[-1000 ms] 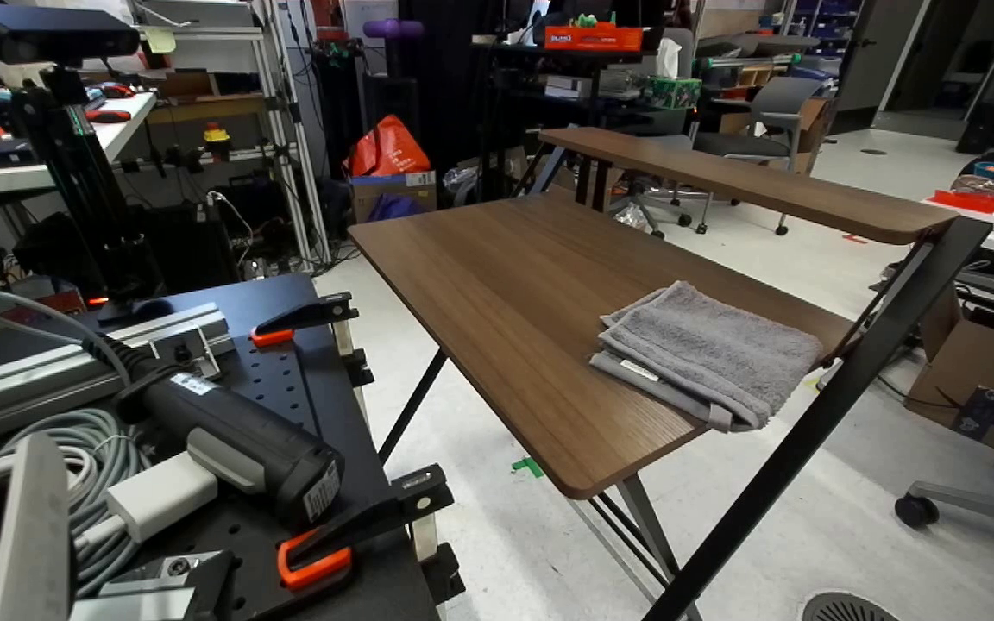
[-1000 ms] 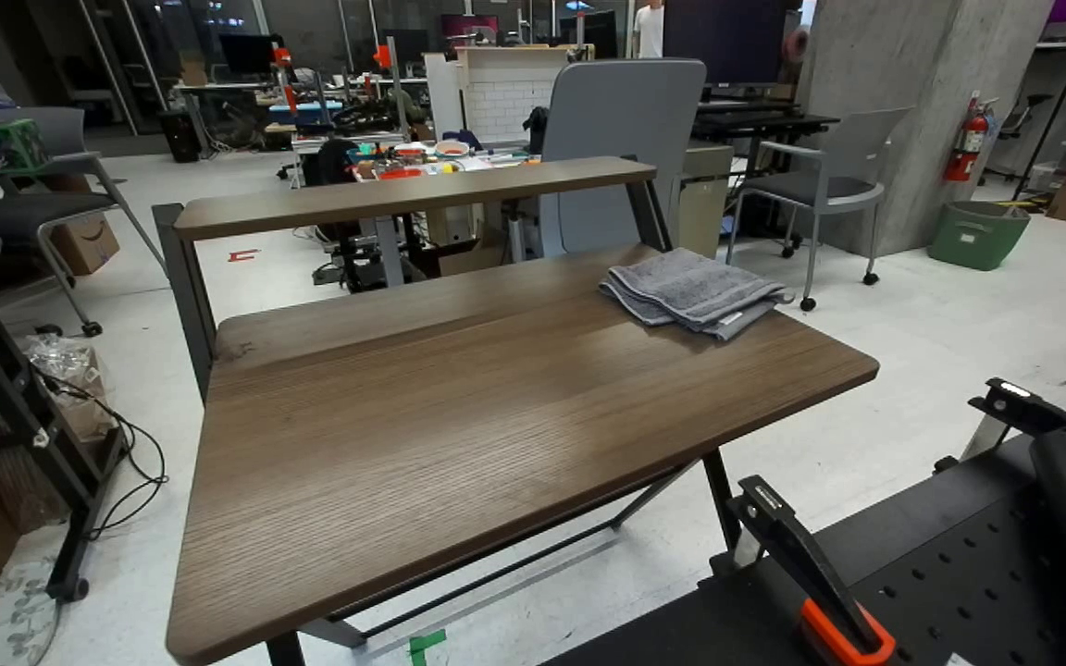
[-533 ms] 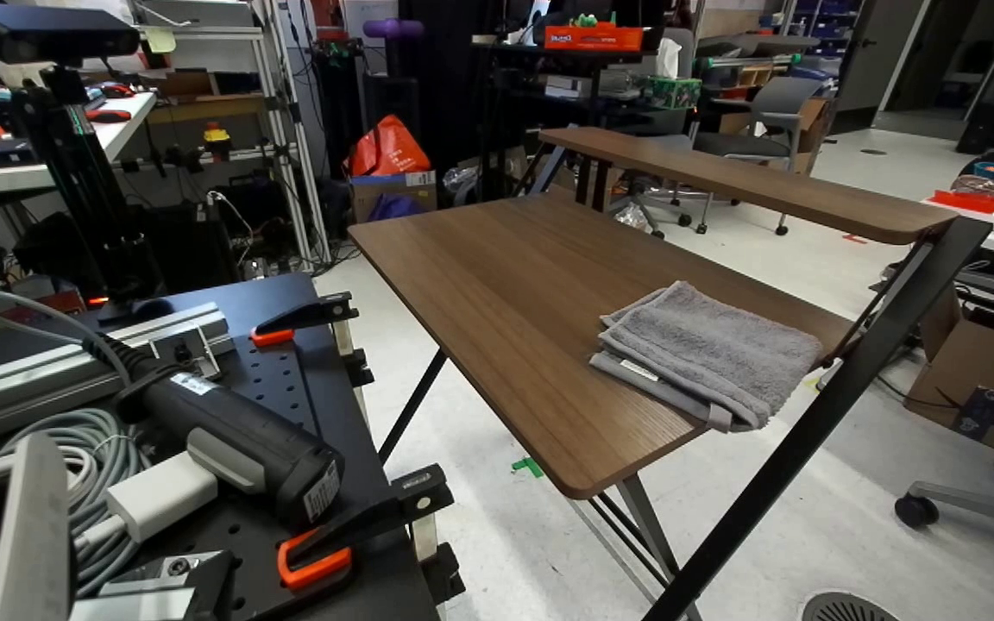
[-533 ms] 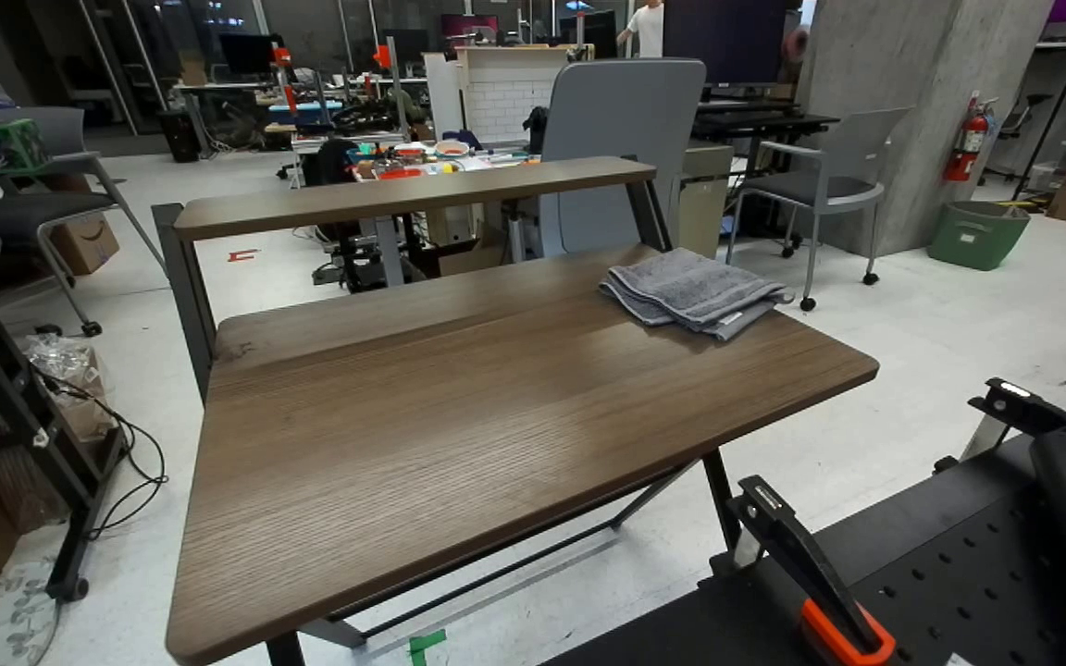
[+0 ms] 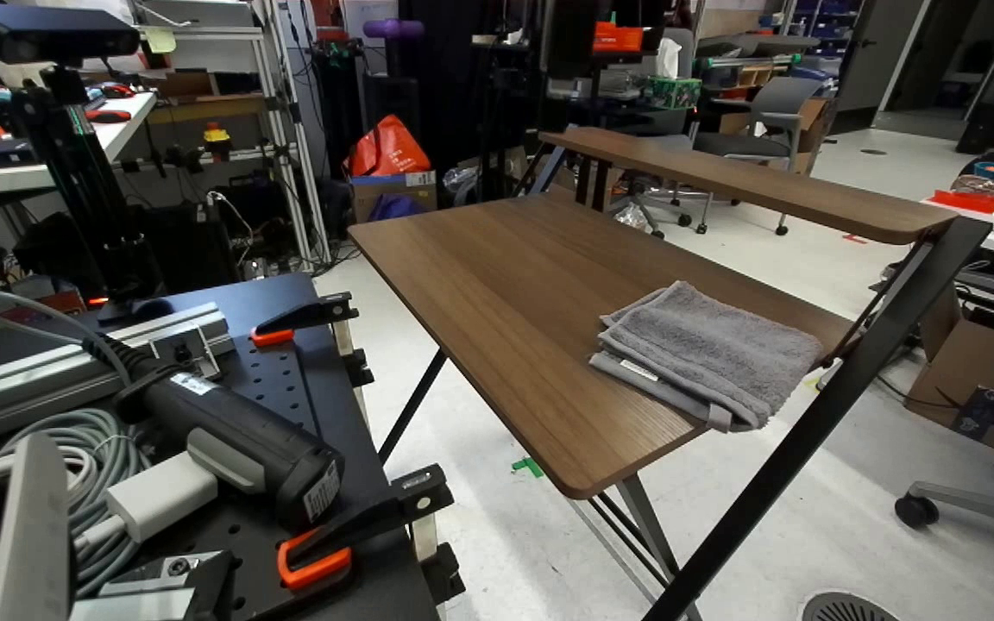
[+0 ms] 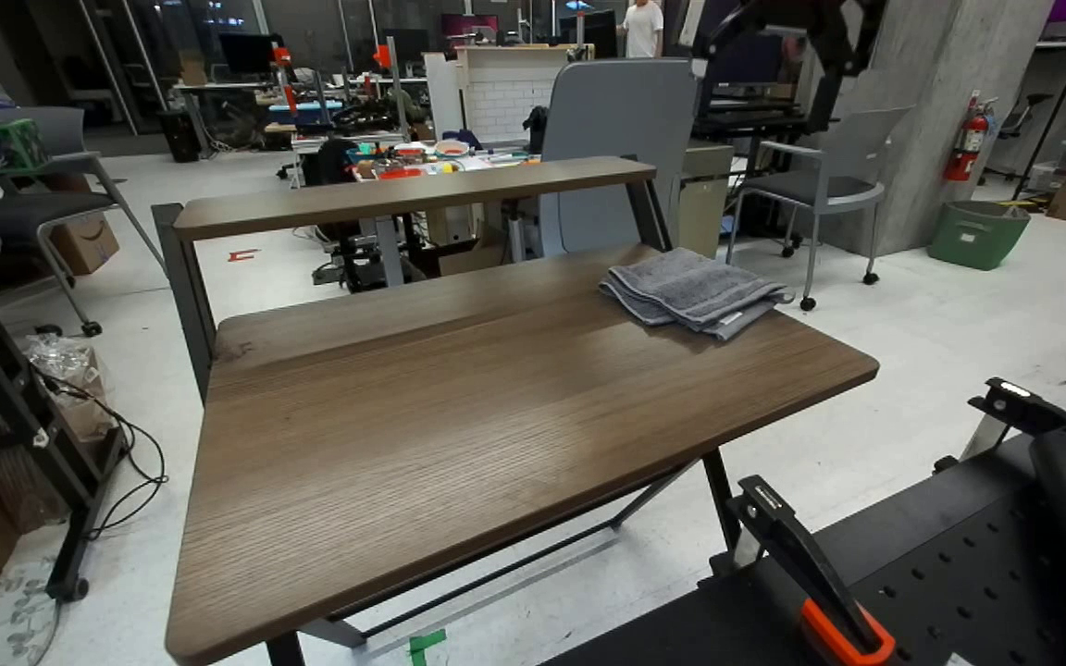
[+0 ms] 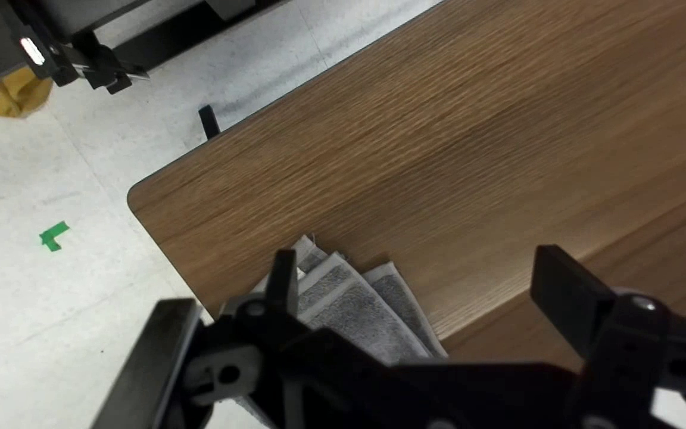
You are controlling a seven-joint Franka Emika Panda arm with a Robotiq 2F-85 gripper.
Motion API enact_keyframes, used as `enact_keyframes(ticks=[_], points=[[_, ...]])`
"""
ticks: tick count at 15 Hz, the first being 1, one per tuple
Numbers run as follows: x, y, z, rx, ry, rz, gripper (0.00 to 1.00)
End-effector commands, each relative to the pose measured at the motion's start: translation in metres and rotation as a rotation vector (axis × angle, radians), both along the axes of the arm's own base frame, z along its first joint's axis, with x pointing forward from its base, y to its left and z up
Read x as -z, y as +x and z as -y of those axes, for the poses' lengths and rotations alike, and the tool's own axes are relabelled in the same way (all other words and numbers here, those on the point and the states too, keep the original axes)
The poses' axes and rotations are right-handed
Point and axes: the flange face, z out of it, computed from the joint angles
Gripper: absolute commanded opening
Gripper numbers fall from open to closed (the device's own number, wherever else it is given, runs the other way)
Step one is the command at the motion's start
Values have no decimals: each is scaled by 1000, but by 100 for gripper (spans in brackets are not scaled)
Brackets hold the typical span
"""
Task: Move the grey towel to the left
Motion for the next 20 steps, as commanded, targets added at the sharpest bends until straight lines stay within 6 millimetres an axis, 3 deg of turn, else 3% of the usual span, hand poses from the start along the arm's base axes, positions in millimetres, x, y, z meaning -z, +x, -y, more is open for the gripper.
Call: enact_keyframes(ticks=[1, 7, 11, 15, 20], points=[[36, 49, 26, 88, 4, -35, 100], [89, 90, 83, 277, -37, -86, 100], [115, 109, 104, 412, -110, -80, 100], [135, 133, 105, 491, -133, -72, 100], [163, 162, 86, 524, -151, -74, 100]])
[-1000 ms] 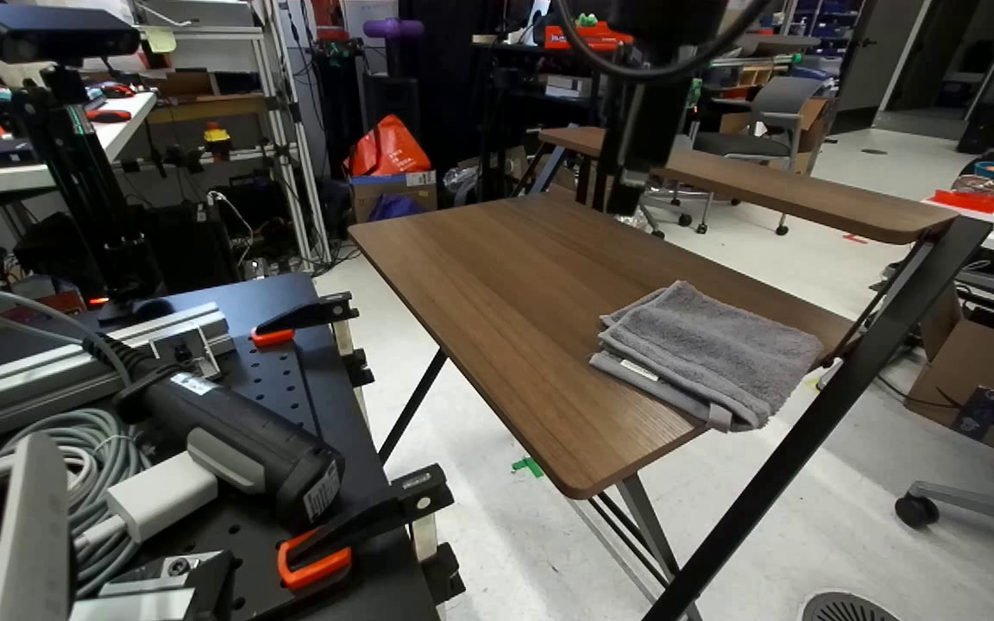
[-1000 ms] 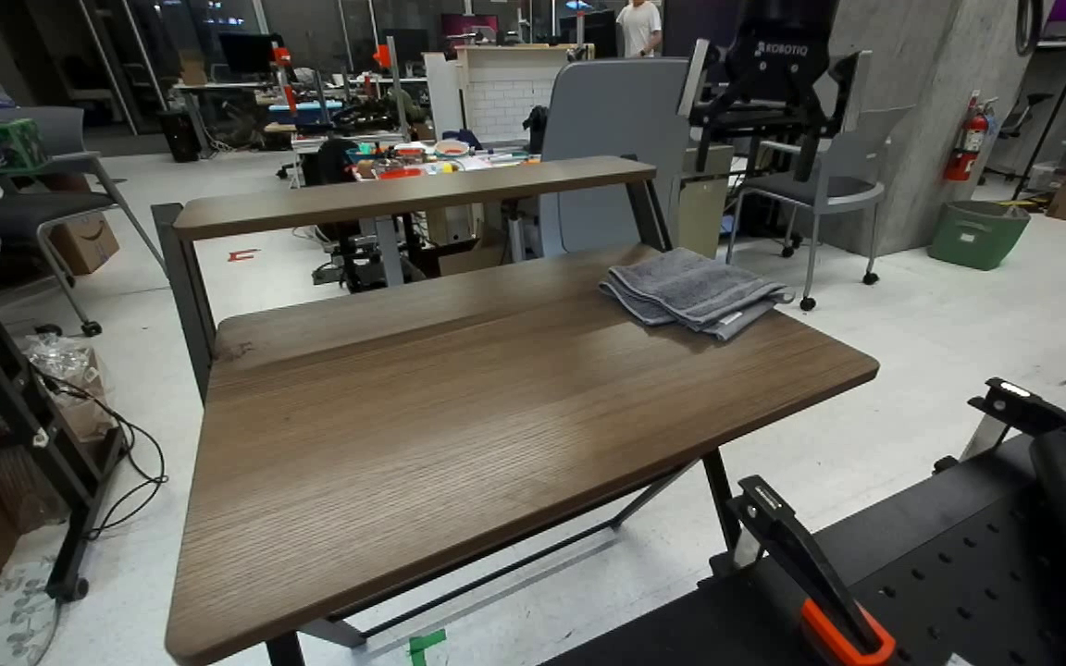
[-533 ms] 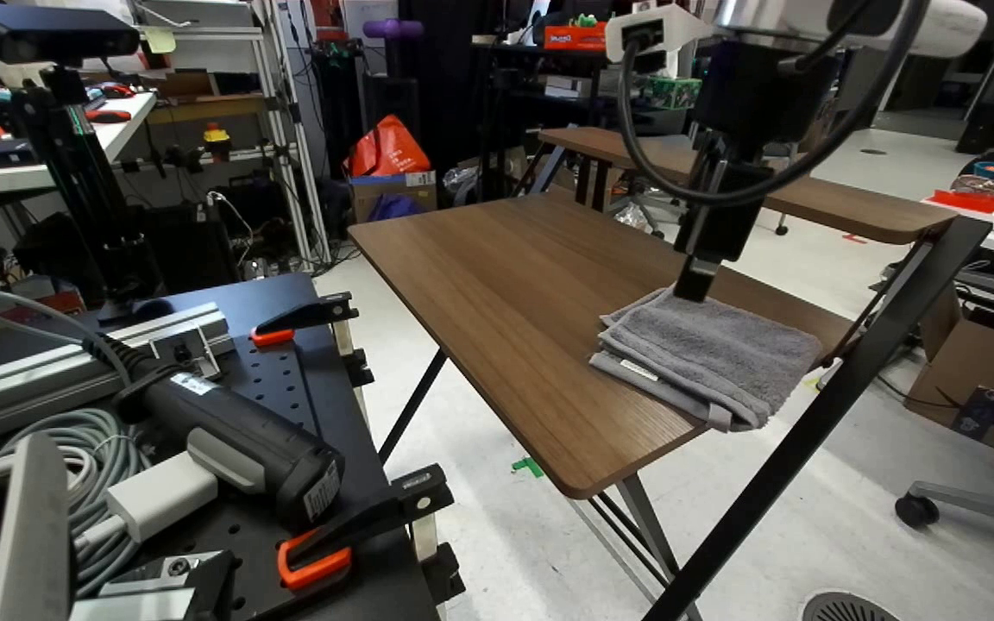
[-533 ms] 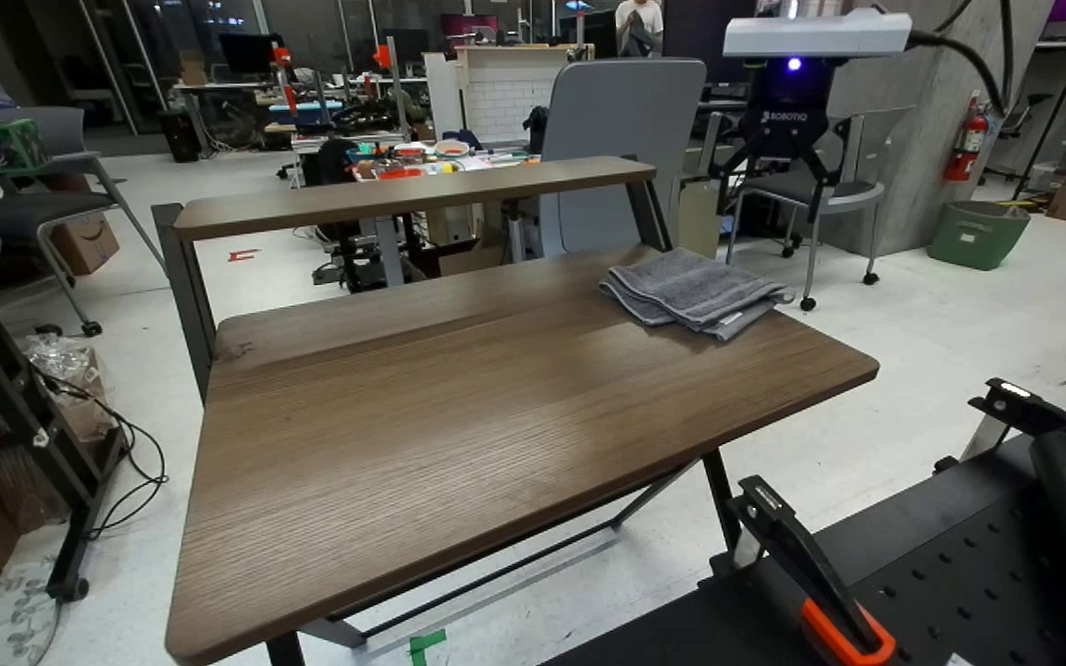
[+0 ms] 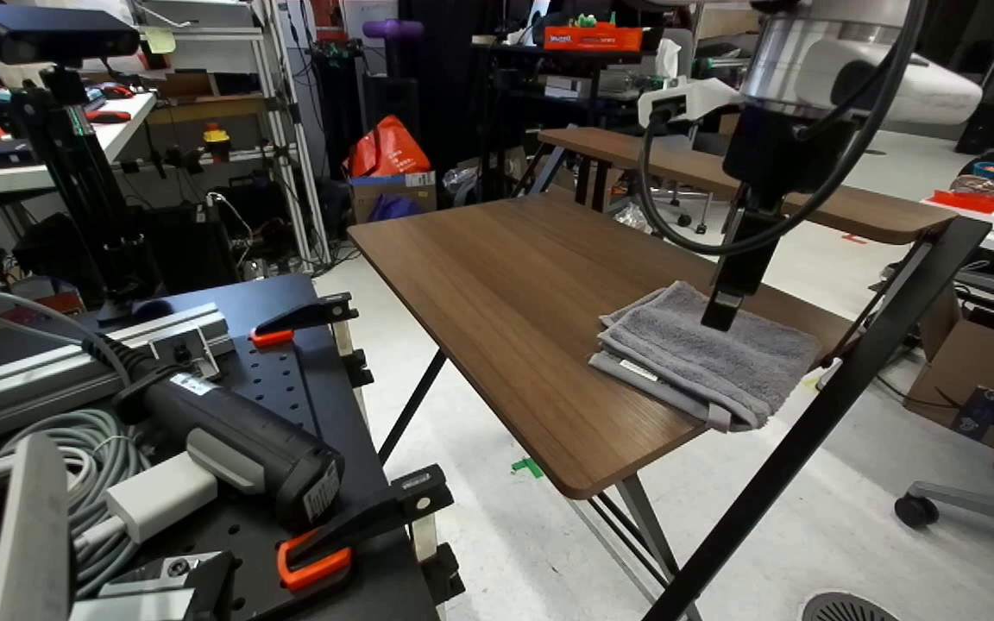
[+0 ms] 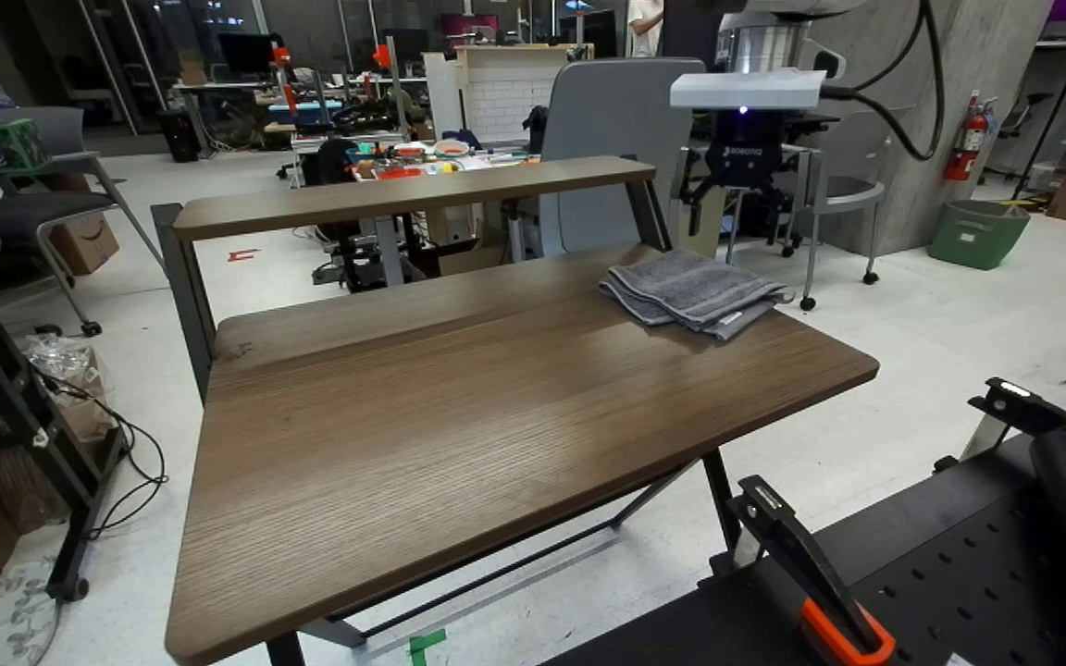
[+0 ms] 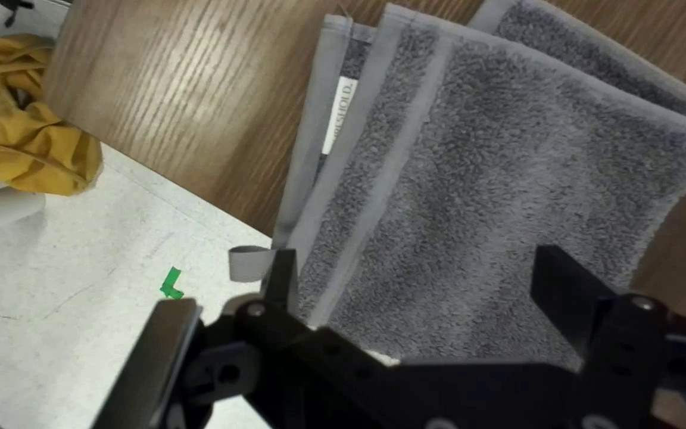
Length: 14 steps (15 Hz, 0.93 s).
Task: Move the grey towel to the left
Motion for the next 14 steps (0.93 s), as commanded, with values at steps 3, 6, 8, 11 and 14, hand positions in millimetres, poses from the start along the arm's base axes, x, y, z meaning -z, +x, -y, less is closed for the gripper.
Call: enact_keyframes(ticks=[3, 6, 8, 11, 14], points=[[34, 34, -25, 10, -47, 1, 100], [50, 44, -42, -2, -39, -3, 100], [59, 49, -55, -18, -39, -3, 100], [69, 53, -81, -70, -52, -4, 100], [74, 56, -107, -130, -61, 1, 100]])
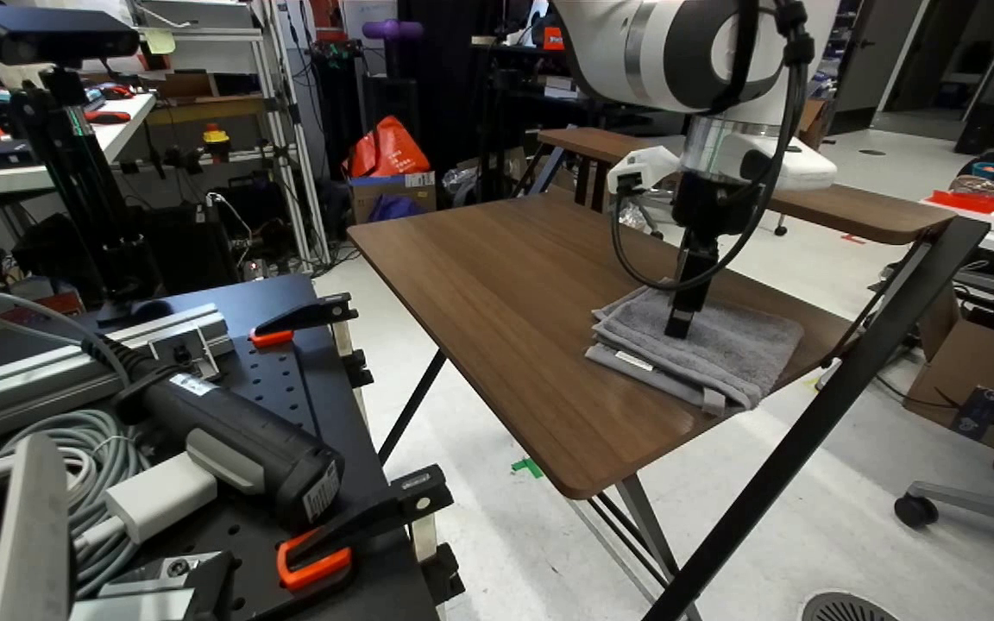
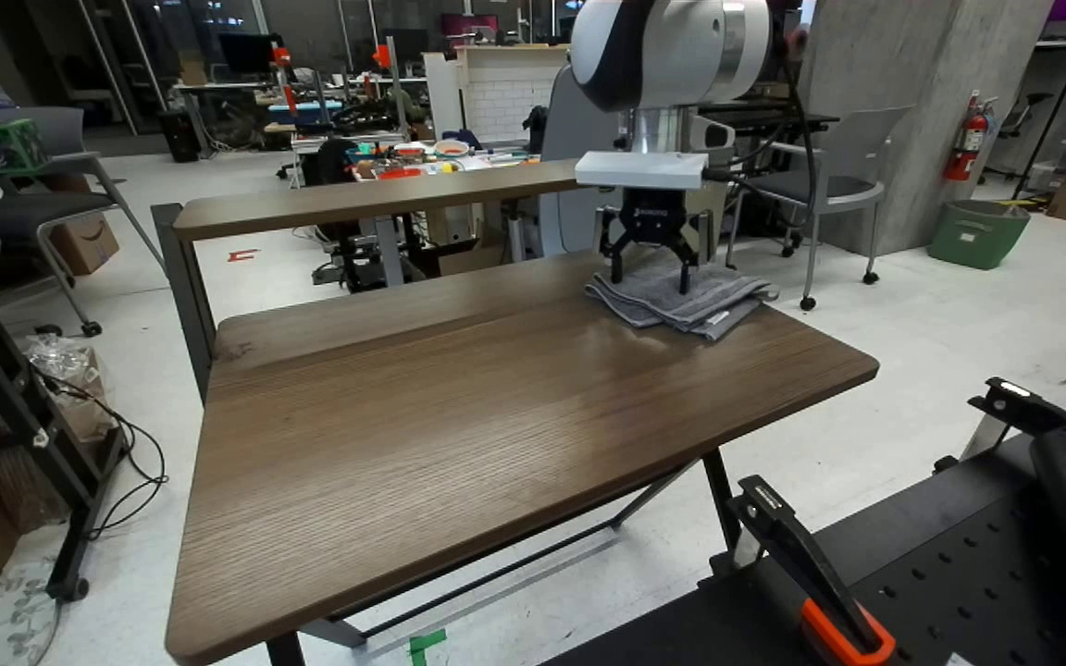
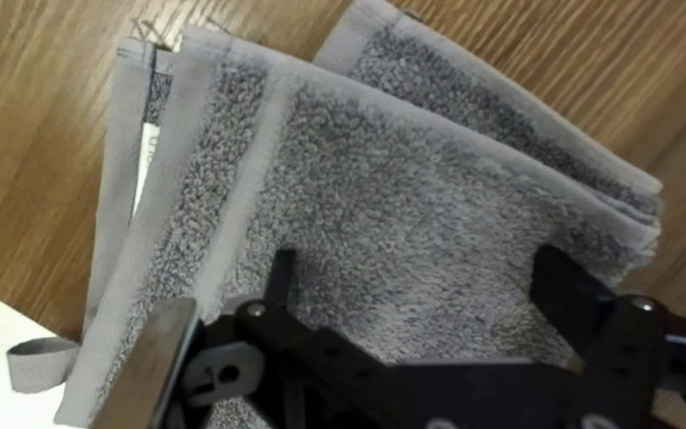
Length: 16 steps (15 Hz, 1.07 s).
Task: Move the grey towel to the left
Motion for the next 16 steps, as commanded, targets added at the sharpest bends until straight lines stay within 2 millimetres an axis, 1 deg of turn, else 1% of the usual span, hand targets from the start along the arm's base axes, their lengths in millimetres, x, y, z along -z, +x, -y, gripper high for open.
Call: enact_keyframes(ticks=[1, 5, 12, 14, 16], points=[[4, 9, -32, -68, -25, -3, 100], [6, 8, -83, -174, -25, 5, 100], [-6, -3, -193, -390, 6, 32, 100], [-9, -8, -216, -440, 16, 35, 100], [-11, -10, -228, -469, 21, 36, 100]])
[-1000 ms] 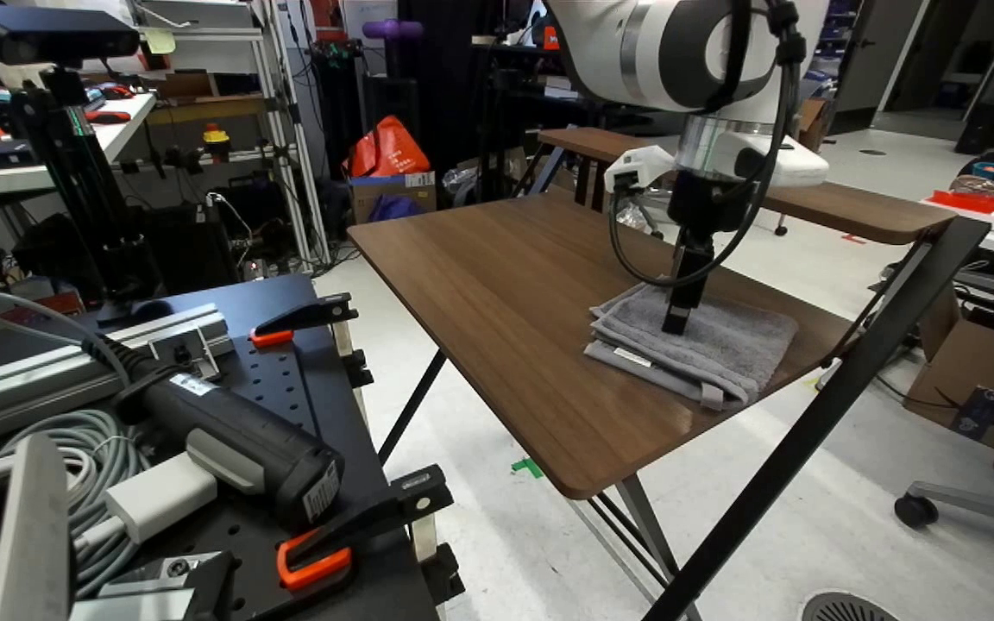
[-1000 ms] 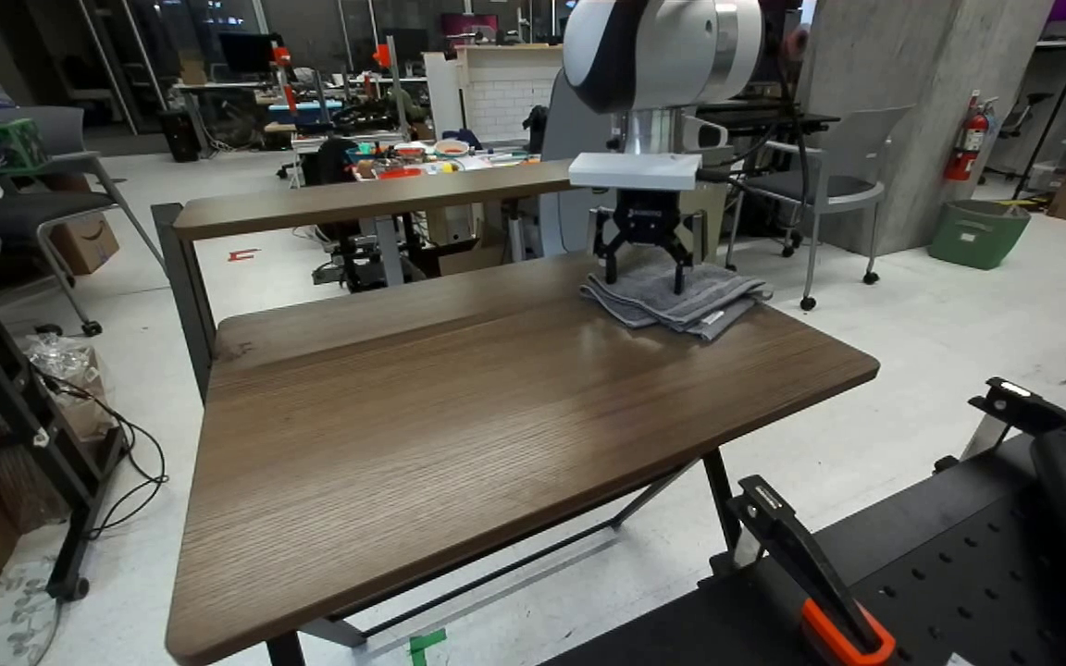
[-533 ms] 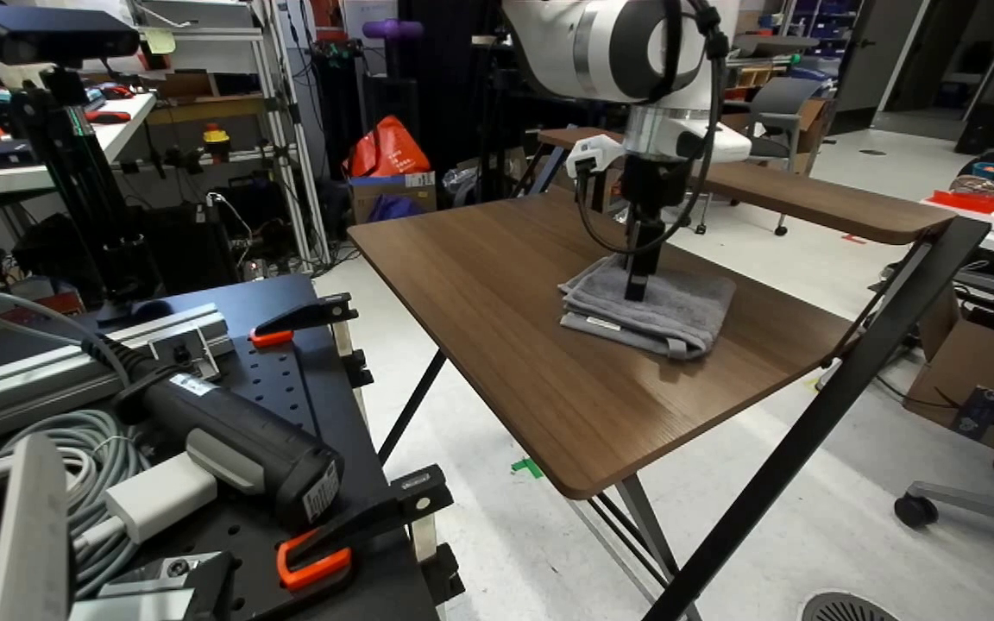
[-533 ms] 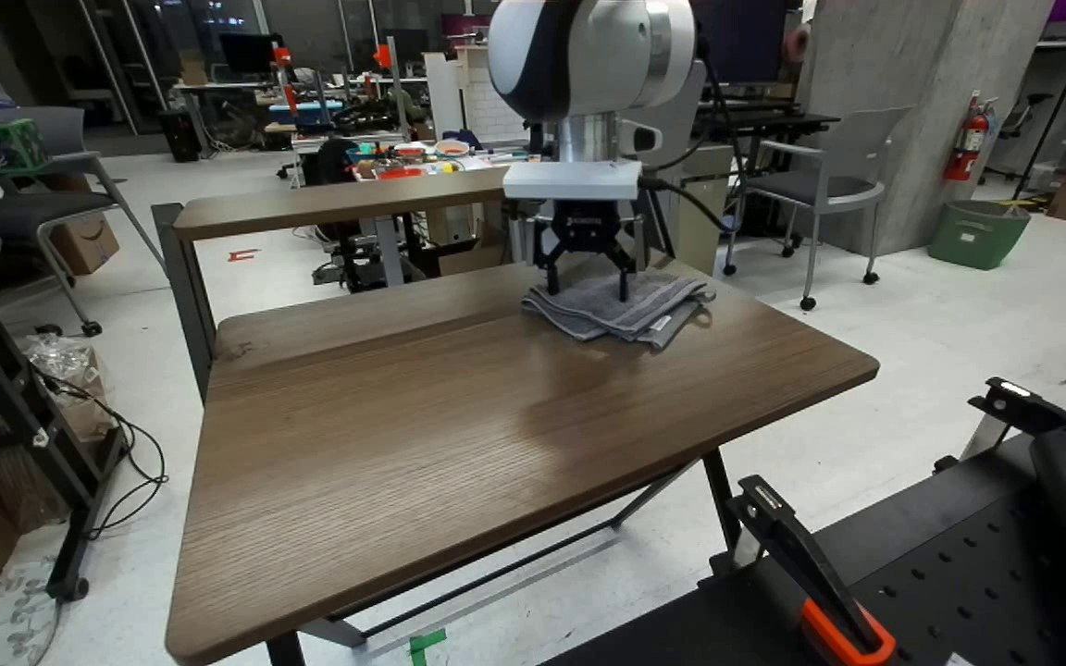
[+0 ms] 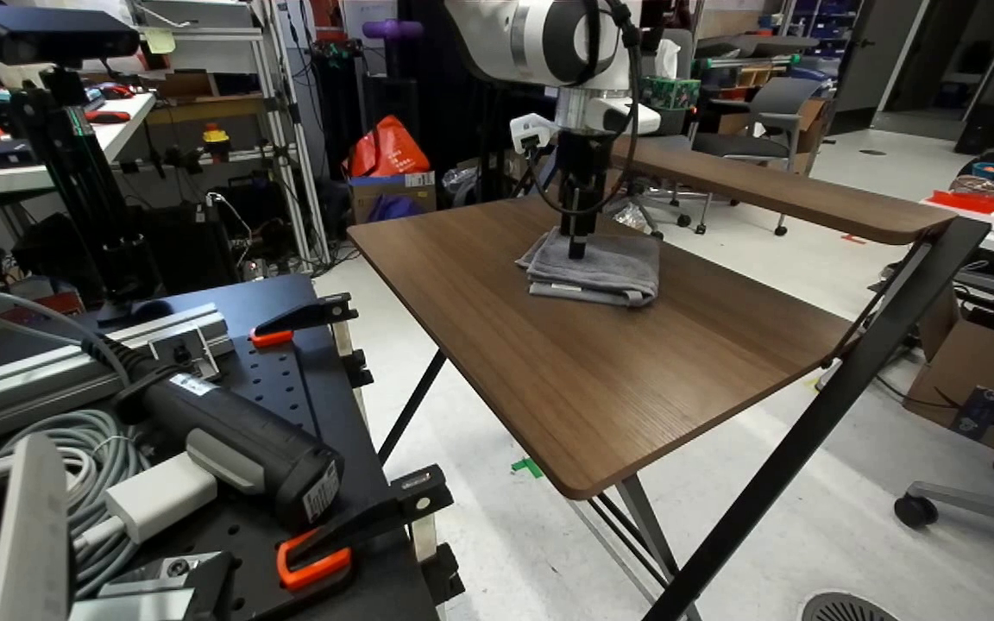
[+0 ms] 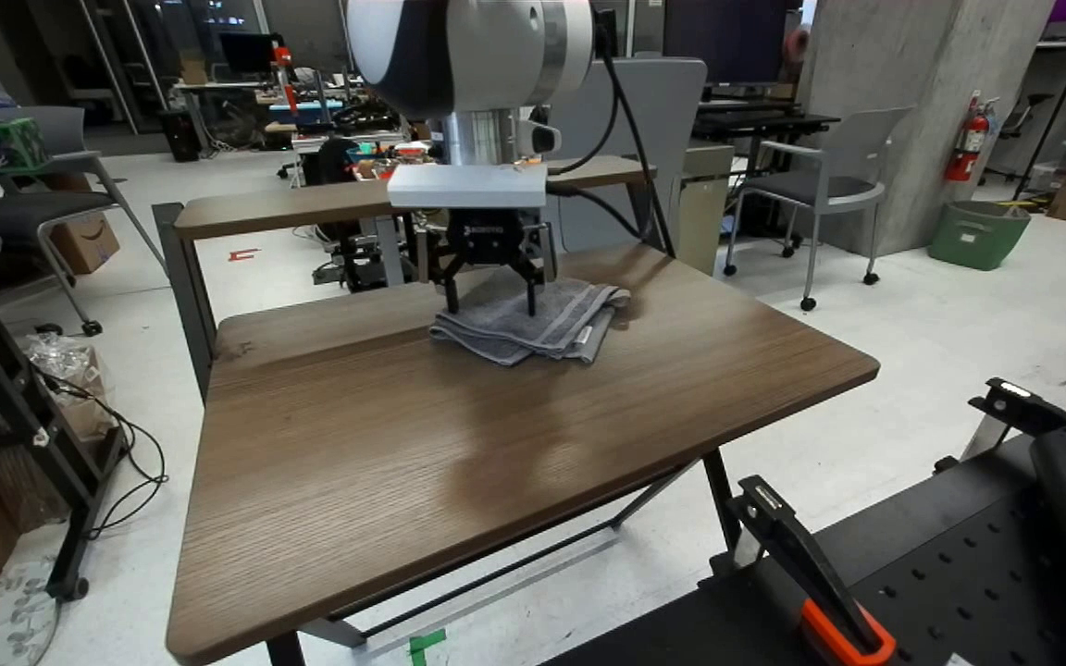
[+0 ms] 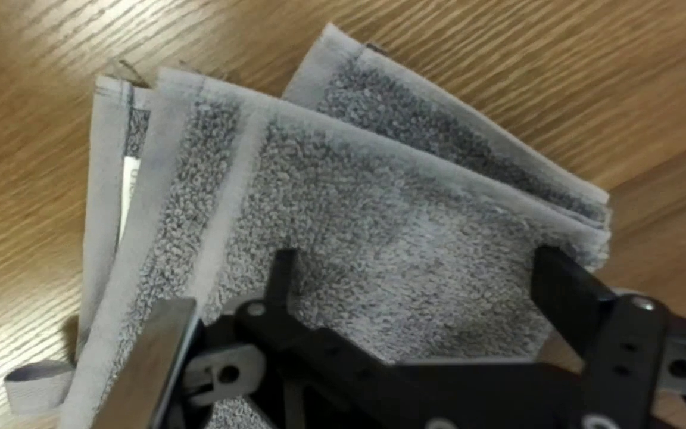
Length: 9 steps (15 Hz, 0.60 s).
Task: Move the grey towel to the left
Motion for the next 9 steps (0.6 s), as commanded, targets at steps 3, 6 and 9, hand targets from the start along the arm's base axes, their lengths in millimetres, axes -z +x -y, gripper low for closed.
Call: enact_keyframes(ticks=[3, 6, 9], points=[[-7, 0, -16, -79, -7, -4, 100], [-42, -3, -15, -99, -4, 18, 100], [-102, -18, -24, -184, 48, 91, 100]])
